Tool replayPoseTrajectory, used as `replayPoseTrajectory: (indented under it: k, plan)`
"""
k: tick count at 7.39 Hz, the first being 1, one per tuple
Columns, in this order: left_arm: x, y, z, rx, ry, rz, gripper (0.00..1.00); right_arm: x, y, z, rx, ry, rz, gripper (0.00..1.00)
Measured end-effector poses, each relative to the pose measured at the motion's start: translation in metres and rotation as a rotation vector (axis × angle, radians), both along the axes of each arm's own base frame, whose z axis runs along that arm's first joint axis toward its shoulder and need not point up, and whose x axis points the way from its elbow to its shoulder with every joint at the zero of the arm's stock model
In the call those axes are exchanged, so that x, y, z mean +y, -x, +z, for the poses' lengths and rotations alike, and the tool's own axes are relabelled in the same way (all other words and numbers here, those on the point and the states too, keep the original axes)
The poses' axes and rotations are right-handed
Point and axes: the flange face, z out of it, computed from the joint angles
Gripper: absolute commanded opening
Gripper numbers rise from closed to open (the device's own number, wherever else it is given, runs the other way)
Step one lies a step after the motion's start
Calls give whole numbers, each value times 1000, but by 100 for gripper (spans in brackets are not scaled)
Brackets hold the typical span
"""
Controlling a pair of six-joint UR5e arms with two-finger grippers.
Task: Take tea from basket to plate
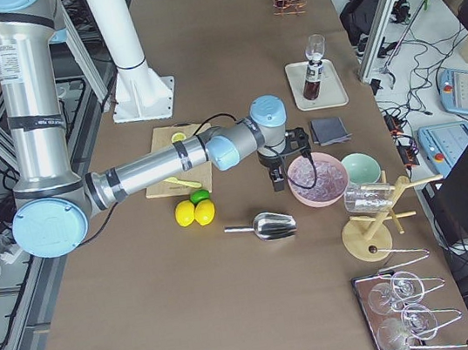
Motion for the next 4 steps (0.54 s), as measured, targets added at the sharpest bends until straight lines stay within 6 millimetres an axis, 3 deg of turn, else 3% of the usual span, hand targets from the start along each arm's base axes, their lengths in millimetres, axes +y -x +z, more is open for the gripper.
replayPoseTrajectory:
  k: [2, 4]
  plan:
    - [23, 1, 39, -22, -86, 152, 98, 14, -39, 32, 19, 89, 69, 100]
    - [71, 2, 95, 3, -227, 286, 98, 40, -82, 87, 44, 200, 143, 100]
